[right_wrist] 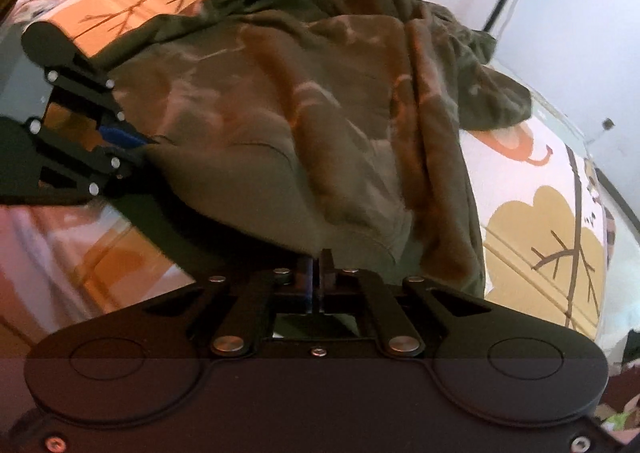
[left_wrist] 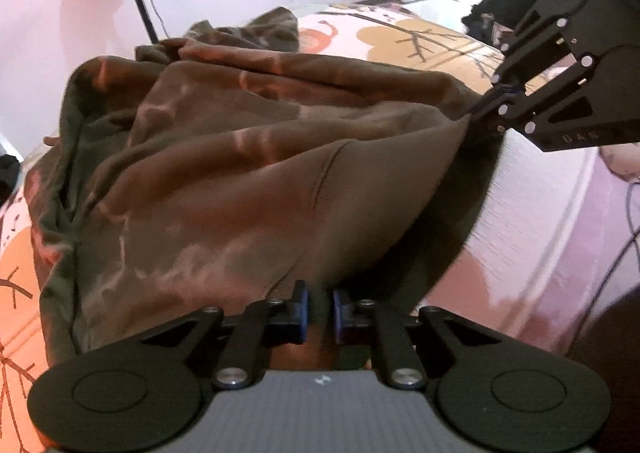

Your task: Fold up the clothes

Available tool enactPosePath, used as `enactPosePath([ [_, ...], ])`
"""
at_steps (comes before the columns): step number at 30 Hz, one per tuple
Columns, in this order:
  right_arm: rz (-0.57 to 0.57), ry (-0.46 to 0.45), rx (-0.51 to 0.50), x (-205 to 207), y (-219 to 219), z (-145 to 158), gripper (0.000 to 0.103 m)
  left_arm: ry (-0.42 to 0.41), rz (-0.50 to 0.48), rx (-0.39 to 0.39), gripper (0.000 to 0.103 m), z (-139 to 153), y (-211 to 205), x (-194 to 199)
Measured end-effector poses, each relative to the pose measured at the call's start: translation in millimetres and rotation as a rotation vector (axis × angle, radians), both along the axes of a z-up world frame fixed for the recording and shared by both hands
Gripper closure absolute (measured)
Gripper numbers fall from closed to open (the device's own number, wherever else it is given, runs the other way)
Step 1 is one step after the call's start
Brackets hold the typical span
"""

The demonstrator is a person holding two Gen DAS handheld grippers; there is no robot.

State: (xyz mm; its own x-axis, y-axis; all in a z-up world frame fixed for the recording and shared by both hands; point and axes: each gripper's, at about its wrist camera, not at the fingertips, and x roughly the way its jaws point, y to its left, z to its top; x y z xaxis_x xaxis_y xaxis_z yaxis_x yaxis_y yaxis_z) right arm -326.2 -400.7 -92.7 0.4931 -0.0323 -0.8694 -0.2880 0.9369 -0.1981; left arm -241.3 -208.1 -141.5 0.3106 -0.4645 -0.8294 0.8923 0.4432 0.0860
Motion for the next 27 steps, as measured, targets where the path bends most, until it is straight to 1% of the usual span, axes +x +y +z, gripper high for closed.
enactPosePath([
  [3, 0.053, 0.043, -0.016, -4, 5, -1, 0.102, 0.039, -0.014, 0.021, 0.090, -1, 2, 1],
  [6, 0.090, 0.086, -0.030, -5, 10, -9, 0.102, 0.073, -0.032, 0.047, 0.090, -6, 2, 0],
  [10, 0.079, 0.136, -0.016, -4, 11, -24, 0.102, 0.115, -0.055, 0.102, 0.088, -19, -1, 3],
  [12, 0.067, 0.166, -0.005, -1, 9, -36, 0.102, 0.170, -0.046, 0.136, 0.086, -29, -3, 10],
  [13, 0.059, 0.186, -0.006, 2, 8, -42, 0.101, 0.194, -0.043, 0.150, 0.084, -33, -3, 13],
  [14, 0.052, 0.206, -0.006, 4, 8, -49, 0.100, 0.202, -0.045, 0.149, 0.083, -34, -2, 15],
  [15, 0.044, 0.226, -0.007, 6, 7, -55, 0.096, 0.196, -0.048, 0.146, 0.081, -33, -1, 15],
  [16, 0.031, 0.238, -0.007, 7, 7, -59, 0.089, 0.192, -0.051, 0.142, 0.079, -32, 1, 15],
  [17, 0.028, 0.248, -0.002, 6, 6, -60, 0.086, 0.198, -0.054, 0.141, 0.078, -32, 2, 15],
  [18, 0.024, 0.256, 0.004, 5, 5, -61, 0.078, 0.208, -0.056, 0.142, 0.076, -31, 4, 15],
  [19, 0.018, 0.248, 0.014, 3, 4, -57, 0.072, 0.220, -0.058, 0.136, 0.075, -30, 7, 15],
  [21, -0.013, 0.226, 0.050, 3, -4, -46, 0.072, 0.226, -0.063, 0.102, 0.074, -23, 14, 16],
  [23, -0.061, 0.200, 0.102, 4, -15, -31, 0.072, 0.213, -0.058, 0.061, 0.070, -15, 21, 17],
  [25, -0.110, 0.173, 0.153, 6, -25, -16, 0.072, 0.205, -0.034, 0.019, 0.061, -7, 24, 20],
  [27, -0.160, 0.131, 0.207, 13, -33, -3, 0.074, 0.204, 0.005, -0.024, 0.058, -1, 26, 26],
])
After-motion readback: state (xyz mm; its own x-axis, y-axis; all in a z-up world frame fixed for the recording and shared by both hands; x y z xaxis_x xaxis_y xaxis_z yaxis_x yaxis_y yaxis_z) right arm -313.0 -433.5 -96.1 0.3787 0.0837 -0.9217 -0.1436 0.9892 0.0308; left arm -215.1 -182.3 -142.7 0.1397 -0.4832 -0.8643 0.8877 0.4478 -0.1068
